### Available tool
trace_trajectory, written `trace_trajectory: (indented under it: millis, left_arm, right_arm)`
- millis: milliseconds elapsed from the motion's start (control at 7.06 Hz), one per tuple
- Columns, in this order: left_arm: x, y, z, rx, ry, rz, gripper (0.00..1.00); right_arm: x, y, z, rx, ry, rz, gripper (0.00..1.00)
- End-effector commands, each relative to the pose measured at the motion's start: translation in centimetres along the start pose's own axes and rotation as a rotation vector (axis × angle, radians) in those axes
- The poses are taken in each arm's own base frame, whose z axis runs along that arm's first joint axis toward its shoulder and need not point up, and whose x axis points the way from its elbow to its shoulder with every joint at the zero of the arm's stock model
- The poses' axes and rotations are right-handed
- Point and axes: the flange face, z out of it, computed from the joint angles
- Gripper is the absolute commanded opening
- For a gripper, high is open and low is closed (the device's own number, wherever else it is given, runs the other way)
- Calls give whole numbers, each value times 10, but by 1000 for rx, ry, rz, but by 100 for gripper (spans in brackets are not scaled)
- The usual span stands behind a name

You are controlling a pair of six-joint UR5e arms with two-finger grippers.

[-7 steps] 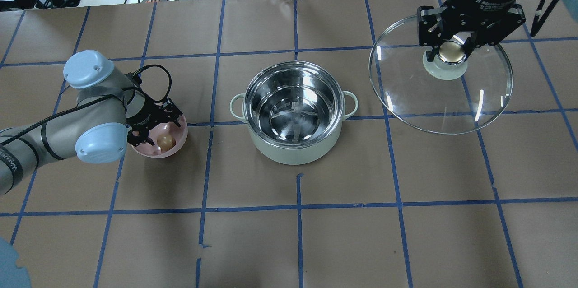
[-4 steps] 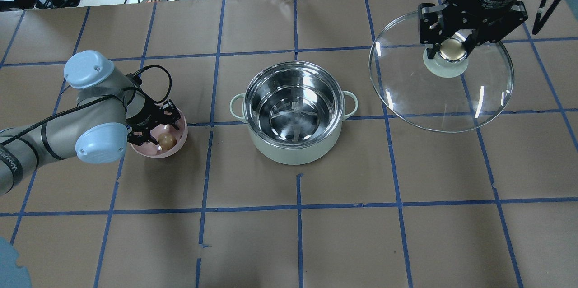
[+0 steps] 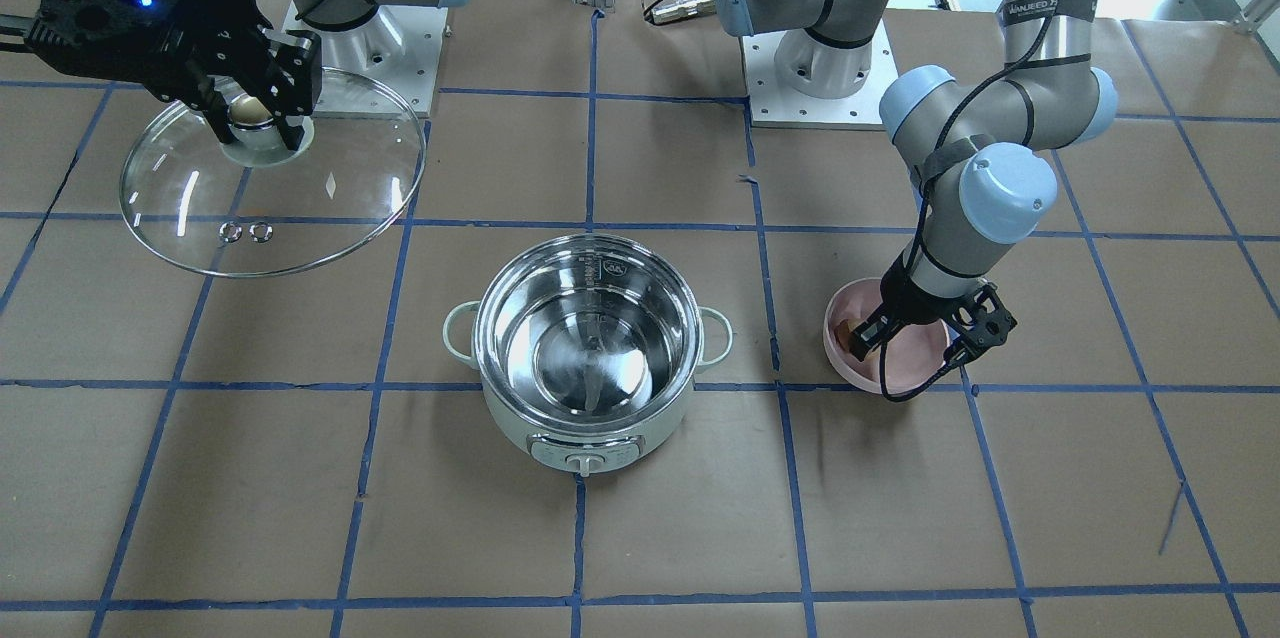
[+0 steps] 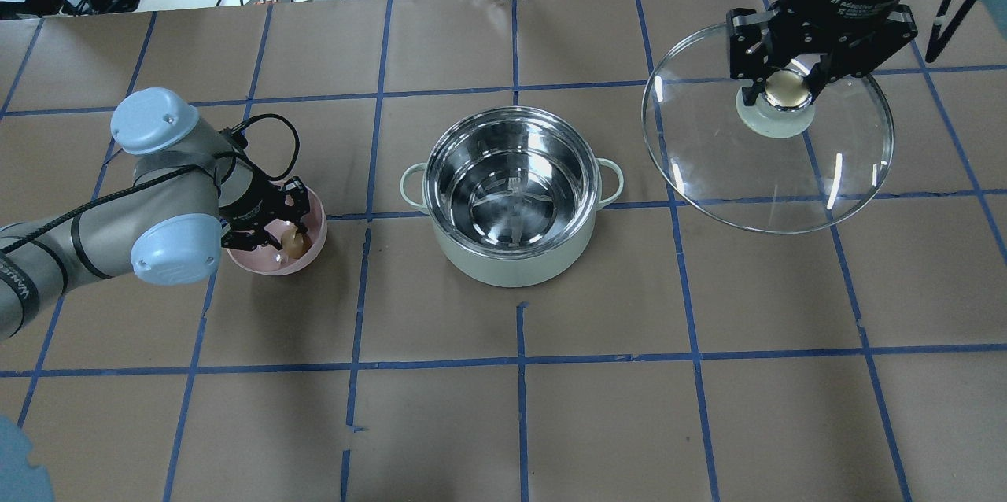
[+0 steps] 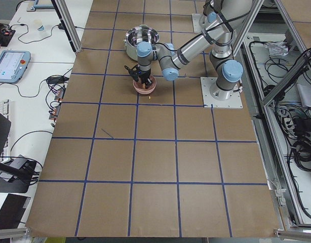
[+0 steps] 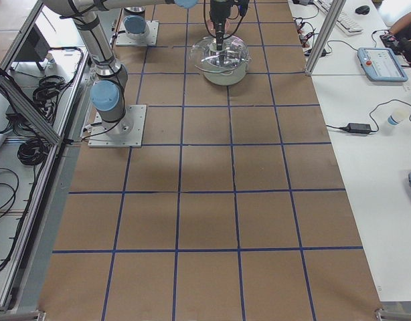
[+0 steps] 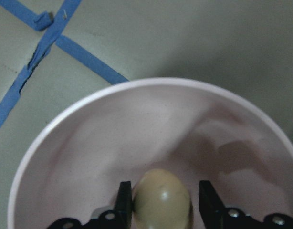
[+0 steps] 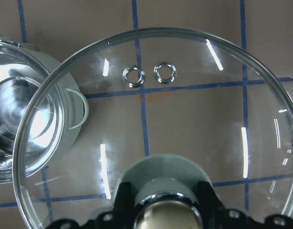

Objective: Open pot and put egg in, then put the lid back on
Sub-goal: 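Lower the left gripper into the pink bowl and grasp the egg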

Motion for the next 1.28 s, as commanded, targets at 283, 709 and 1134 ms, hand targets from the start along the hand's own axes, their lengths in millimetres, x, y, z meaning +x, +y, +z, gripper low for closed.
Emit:
trace_trajectory:
  millis: [283,709,1134]
  left_arm:
    - [5,0,-22,-4,-2,6,19]
    - [14,0,-53,-17,-9,17,15]
    - [50,15,-110,-1,2,64,14]
  right_arm:
    - [1,-1,-2,-5,0,0,5]
    - [1,-1,-2,-7,0,-2,5]
    - [3,0,-1,-14,3,-4,5]
